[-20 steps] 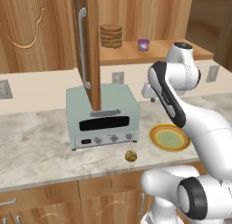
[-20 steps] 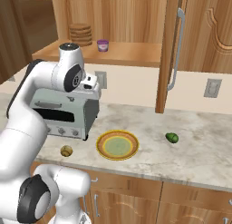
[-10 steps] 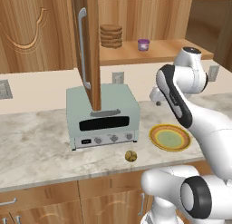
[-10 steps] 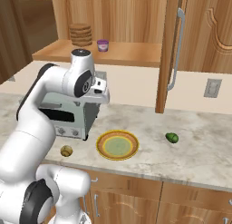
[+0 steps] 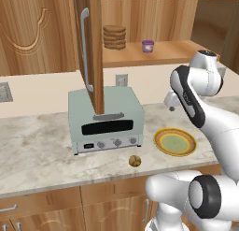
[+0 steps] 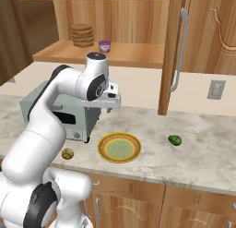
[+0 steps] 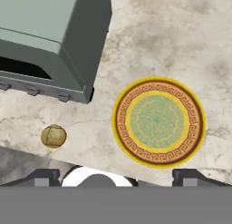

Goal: Pick the avocado and bread from the counter and place them on the plate. Then pick the jam from the cabinet and place it next to the plate. Lastly close the cabinet door.

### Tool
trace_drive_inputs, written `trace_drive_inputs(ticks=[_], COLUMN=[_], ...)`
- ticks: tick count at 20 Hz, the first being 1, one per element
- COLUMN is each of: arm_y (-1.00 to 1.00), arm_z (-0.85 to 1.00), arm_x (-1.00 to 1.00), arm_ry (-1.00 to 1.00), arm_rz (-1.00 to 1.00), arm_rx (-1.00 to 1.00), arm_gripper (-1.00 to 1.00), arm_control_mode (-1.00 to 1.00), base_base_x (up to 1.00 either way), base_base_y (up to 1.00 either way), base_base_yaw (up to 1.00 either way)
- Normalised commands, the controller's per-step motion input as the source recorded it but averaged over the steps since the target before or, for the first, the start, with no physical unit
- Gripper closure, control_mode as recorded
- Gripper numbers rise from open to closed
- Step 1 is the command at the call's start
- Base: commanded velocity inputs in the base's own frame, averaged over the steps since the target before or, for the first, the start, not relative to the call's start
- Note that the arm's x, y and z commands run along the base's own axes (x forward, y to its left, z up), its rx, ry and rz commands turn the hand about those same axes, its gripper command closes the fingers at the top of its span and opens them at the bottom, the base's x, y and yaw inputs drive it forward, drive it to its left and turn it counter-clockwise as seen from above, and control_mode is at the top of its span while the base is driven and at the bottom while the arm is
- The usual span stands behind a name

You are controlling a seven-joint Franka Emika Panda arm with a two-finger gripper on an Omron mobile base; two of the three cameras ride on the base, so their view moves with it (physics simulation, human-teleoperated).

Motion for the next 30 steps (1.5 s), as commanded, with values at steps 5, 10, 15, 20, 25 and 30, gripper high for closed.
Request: trace_drive_inputs(ticks=[5,10,15,20,25,30], arm_y=[-0.42,-0.41,-0.33,-0.32,-0.42,-0.48], arm_z=[-0.19,-0.33,-0.41,-0.37,-0.35,-0.28], arm_x=[0.01,0.0,0.02,0.01,0.02,0.05], arm_ry=[0.0,0.0,0.0,0.0,0.0,0.0], arm_rz=[0.11,0.09,0.07,0.05,0.01,0.02], arm_rx=[0.0,0.0,-0.05,-0.07,-0.04,-0.01], arm_gripper=[-1.0,-1.0,-1.0,-1.0,-1.0,-1.0], arm_control_mode=[-1.0,-1.0,-1.0,-1.0,-1.0,-1.0], base_base_x=[0.0,0.0,0.0,0.0,0.0,0.0], base_base_y=[0.0,0.0,0.0,0.0,0.0,0.0], base_base_yaw=[0.0,0.0,0.0,0.0,0.0,0.0])
